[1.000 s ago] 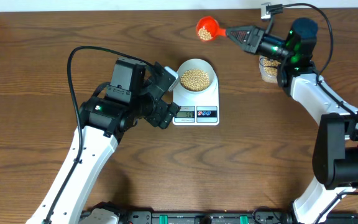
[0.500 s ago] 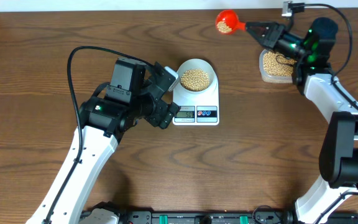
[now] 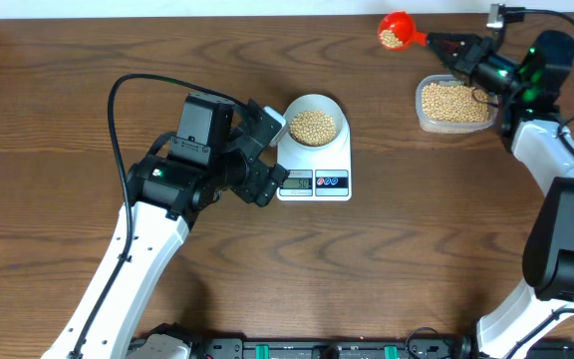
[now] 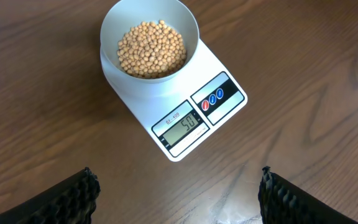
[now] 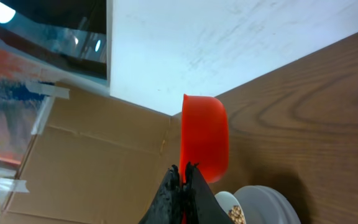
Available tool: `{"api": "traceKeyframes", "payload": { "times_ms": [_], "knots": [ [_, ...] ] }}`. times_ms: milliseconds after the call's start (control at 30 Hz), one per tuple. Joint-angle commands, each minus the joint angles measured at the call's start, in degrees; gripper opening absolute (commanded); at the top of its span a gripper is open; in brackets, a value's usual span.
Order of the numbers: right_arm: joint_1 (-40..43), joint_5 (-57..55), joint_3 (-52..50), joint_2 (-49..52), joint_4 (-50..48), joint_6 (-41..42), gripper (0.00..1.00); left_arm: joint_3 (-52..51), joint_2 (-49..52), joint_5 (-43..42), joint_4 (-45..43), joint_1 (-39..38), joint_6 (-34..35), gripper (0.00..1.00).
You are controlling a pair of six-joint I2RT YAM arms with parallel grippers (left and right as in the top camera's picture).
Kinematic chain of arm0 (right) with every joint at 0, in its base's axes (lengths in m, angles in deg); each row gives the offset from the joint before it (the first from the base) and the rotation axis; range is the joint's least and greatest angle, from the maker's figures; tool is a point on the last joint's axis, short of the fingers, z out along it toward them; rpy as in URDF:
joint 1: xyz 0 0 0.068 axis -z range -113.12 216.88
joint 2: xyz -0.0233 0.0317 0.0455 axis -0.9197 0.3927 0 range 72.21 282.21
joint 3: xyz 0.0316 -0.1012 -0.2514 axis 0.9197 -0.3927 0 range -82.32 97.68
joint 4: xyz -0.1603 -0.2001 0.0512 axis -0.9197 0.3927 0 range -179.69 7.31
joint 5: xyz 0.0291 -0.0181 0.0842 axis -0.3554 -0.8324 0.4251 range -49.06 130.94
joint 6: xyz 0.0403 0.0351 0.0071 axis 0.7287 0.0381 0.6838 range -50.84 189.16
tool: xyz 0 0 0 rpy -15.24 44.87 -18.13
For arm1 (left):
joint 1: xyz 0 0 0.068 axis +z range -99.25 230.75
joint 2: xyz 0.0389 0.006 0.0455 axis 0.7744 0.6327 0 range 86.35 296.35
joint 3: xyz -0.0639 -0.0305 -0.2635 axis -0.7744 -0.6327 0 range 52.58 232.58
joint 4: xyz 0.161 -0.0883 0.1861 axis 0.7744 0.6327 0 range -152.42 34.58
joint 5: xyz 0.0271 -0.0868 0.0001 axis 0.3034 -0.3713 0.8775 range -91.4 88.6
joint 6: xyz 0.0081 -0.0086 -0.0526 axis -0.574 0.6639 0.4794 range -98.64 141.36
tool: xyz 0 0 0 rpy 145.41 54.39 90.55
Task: Scoop item into bowl and weigh 50g on scale
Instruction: 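Lift the red scoop away from the bowl toward the soybean tub, then move the right gripper with the scoop over the soybean tub and lower it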
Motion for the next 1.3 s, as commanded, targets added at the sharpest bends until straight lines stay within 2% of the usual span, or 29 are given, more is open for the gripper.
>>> {"api": "traceKeyframes", "payload": {
  "times_ms": [0, 733, 1267],
  "knots": [
    [2.19, 2.78, -0.11, 0.48, -0.11, 2.45, 0.01, -0.22, -0.26, -0.31, -0.09, 0.2, -0.79, 0.84],
    [11.41, 7.67, -0.11, 0.46, 1.29, 4.0, 0.02, -0.22, -0.26, -0.31, -0.07, 0.2, -0.79, 0.84],
    [17.7, 19.1, -0.11, 0.46, 3.32, -6.16, 0.02, -0.22, -0.26, -0.31, -0.07, 0.2, -0.79, 0.85]
  ]
}}
